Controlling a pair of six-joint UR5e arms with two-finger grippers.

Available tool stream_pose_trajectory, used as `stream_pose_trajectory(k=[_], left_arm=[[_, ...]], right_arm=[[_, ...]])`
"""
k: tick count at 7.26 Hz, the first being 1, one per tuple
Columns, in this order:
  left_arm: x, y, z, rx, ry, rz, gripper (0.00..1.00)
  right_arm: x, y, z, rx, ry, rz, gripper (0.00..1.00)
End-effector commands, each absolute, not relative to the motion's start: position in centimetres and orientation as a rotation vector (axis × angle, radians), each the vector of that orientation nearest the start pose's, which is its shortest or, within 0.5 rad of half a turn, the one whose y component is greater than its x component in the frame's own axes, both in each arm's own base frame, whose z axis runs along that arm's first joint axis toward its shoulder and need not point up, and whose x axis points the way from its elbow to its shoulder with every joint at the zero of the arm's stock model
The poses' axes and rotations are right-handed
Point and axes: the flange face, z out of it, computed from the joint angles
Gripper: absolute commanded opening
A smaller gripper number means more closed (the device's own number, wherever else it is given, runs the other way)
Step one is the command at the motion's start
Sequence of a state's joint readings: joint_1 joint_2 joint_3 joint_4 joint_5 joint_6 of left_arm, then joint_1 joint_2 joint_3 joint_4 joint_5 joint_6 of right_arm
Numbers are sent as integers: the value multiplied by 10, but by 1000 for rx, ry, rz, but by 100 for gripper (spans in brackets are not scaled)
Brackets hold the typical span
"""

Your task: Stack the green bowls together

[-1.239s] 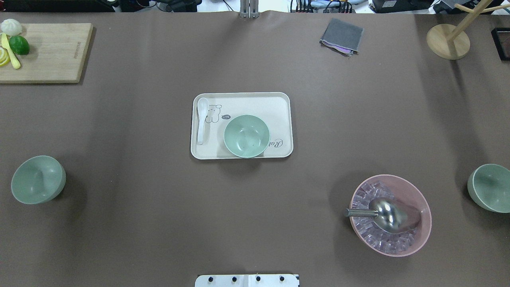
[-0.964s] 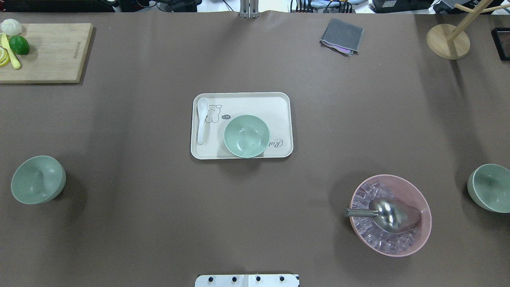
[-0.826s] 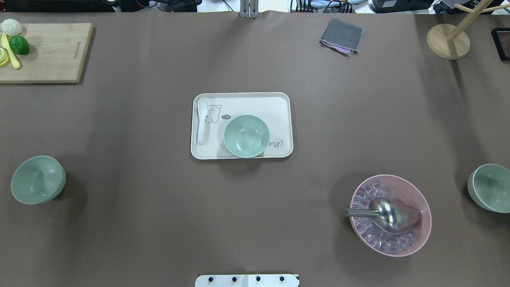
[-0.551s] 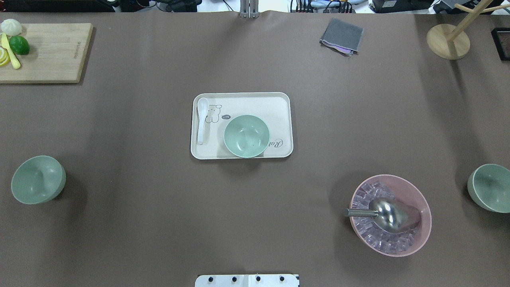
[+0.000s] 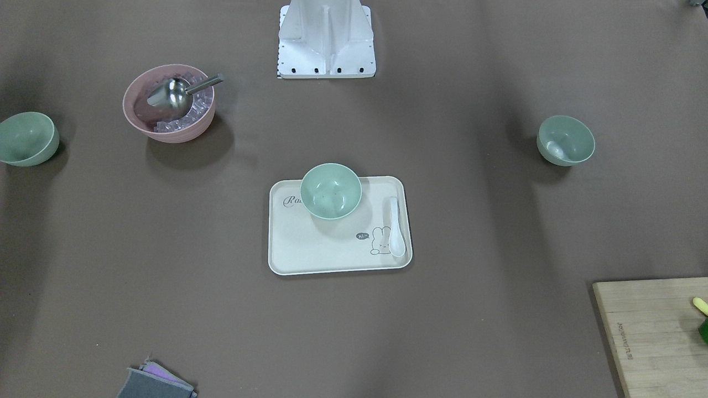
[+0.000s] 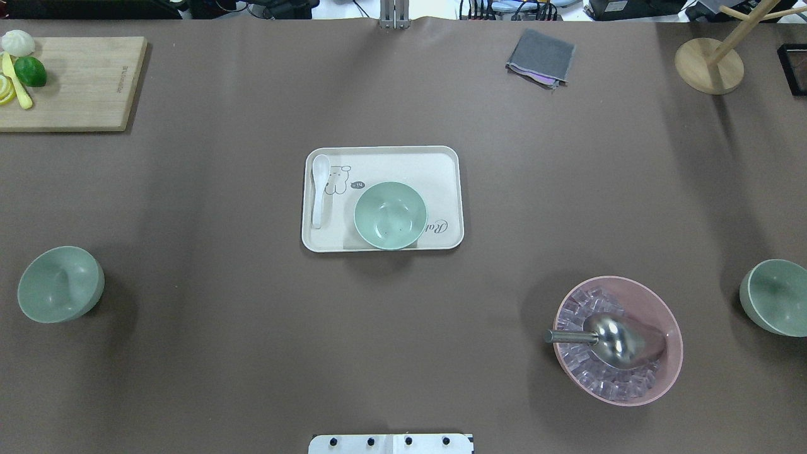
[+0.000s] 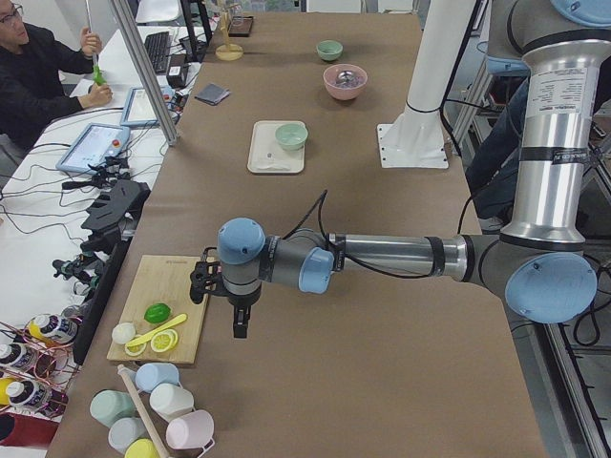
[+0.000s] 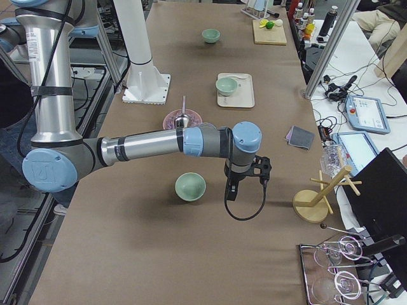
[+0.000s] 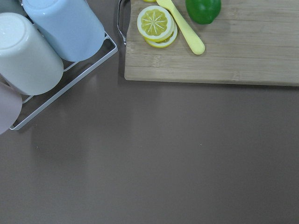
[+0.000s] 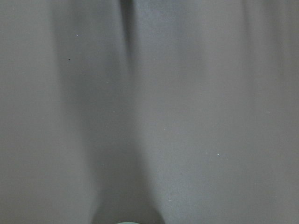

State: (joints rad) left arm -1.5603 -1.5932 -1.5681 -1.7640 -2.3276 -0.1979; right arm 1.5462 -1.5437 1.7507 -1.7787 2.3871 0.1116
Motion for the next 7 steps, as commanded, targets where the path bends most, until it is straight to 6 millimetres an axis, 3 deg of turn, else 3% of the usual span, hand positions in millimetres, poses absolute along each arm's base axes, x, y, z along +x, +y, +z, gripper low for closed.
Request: stream_pose_trajectory(k=[1, 7], left_arm=[[-59, -515, 629, 123, 771, -98, 98], [-58, -516, 630, 132, 772, -94, 98]], right_arm=[[48, -496, 565, -37, -817, 74, 100], [48, -496, 559, -26, -819, 69, 100]])
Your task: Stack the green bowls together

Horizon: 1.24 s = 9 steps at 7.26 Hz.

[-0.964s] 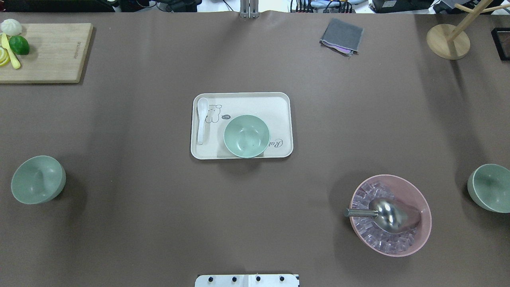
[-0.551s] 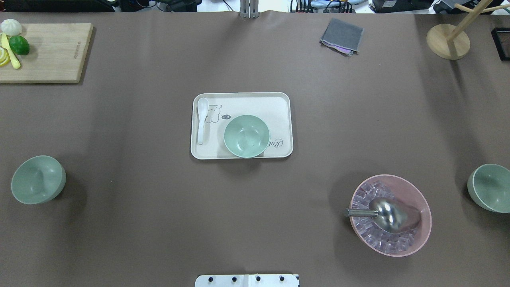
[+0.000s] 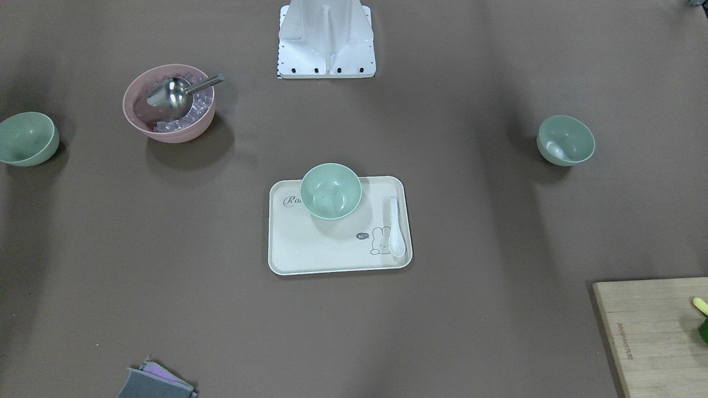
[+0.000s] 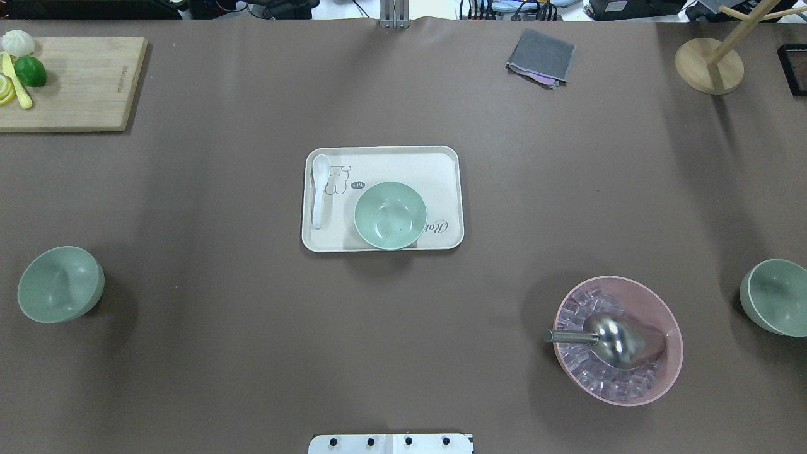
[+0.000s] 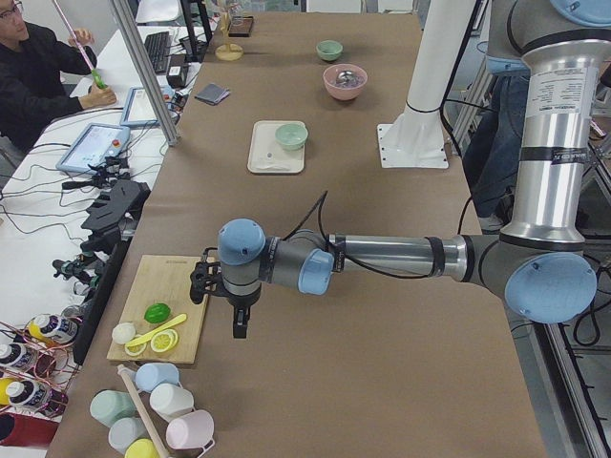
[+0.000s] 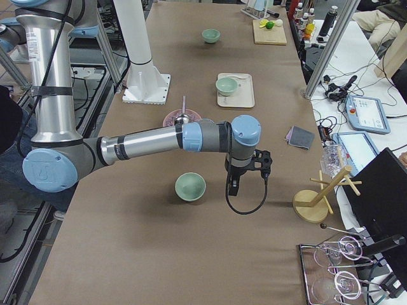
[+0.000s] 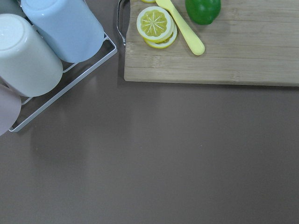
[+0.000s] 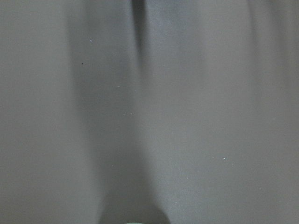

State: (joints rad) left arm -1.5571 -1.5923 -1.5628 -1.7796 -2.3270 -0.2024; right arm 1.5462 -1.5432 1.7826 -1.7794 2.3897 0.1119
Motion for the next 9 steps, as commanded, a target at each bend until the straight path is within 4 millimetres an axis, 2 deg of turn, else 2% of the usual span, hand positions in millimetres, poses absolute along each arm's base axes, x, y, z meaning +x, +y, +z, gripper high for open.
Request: stream_pose_trajectory(k=[1, 3, 4, 5, 6, 7, 8, 9], left_arm=[[-58, -517, 625, 158, 774, -83, 98], [-58, -518, 630, 158, 746, -93, 98], [-58, -518, 630, 156, 747, -94, 98], [-57, -518, 628, 162, 754, -87, 98], [-56, -518, 622, 173, 764, -81, 98], [-42, -522, 604, 178, 810, -64, 99], [1, -530, 581, 158, 837, -60, 99], [60, -539, 567, 89, 859, -82, 99]], right_arm=[[48, -499, 556, -21, -818, 66, 100], [48, -501, 552, -11, -820, 61, 100], [47, -509, 537, 9, -824, 51, 100], [37, -514, 534, 5, -823, 31, 100], [26, -519, 534, -5, -819, 11, 100], [25, -521, 530, 5, -822, 7, 100], [26, -523, 530, 10, -820, 5, 100], [26, -523, 533, 3, -819, 9, 100]])
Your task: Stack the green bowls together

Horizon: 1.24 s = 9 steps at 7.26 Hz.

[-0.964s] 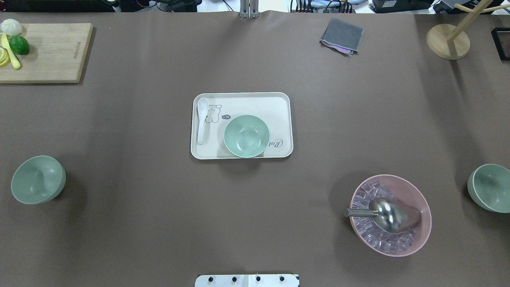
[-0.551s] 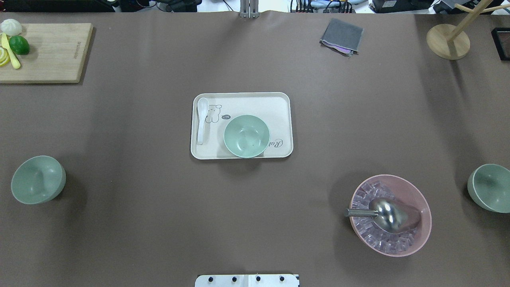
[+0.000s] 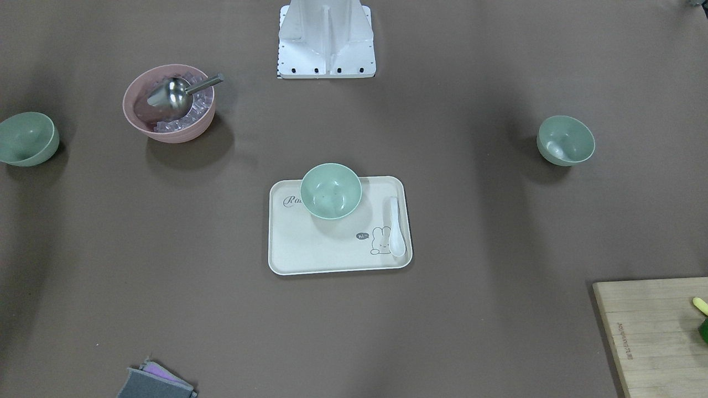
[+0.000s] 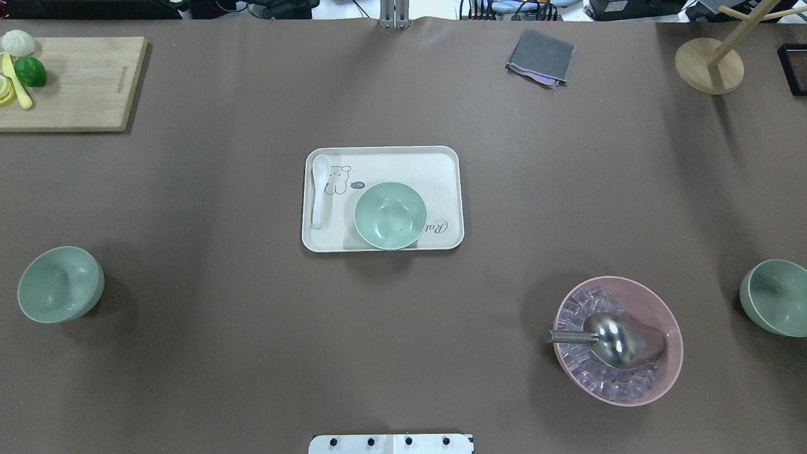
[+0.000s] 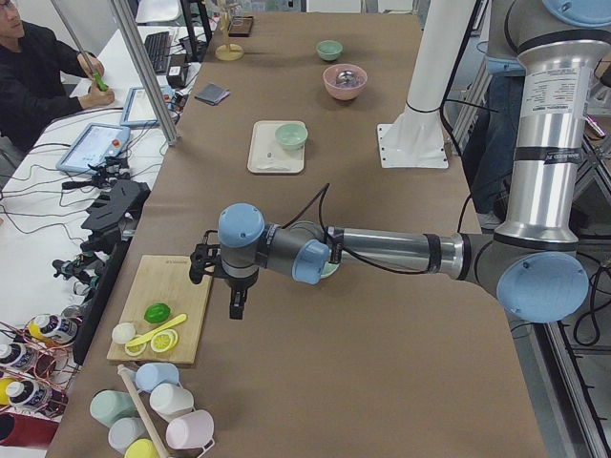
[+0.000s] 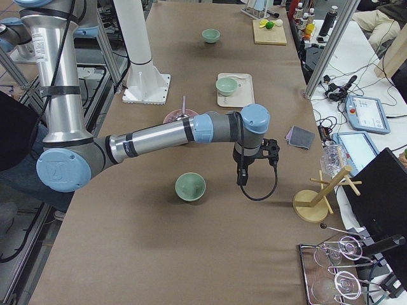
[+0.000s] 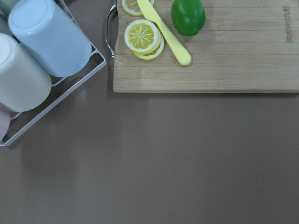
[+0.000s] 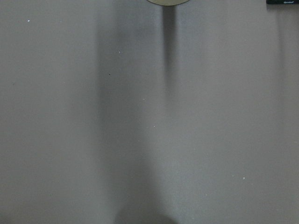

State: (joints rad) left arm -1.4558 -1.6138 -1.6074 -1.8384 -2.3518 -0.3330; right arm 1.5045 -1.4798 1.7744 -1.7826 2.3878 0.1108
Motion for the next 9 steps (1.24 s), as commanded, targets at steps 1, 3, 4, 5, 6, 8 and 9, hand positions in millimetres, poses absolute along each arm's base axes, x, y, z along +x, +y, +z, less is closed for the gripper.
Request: stream_pose_trajectory(k=[1, 3, 4, 5, 6, 8, 9], left_arm=[[85, -539, 562, 81, 874, -73, 99], [102, -496, 587, 94, 922, -84, 98], [106, -455, 609, 126, 968, -89, 98], [119, -422, 621, 117, 1004, -73, 98], [137, -403, 627, 90, 1020, -45, 98], [171, -387, 626, 41, 1033, 10, 94], [173, -386, 627, 33, 1033, 11, 73]], right_arm=[[26, -523, 532, 4, -819, 11, 100], [23, -520, 536, -13, -856, 14, 100], [22, -517, 533, -11, -872, 12, 100], [23, -516, 535, -14, -870, 15, 100], [23, -516, 535, -15, -870, 16, 100], [20, -517, 537, -24, -870, 24, 100], [20, -517, 538, -26, -870, 24, 100]])
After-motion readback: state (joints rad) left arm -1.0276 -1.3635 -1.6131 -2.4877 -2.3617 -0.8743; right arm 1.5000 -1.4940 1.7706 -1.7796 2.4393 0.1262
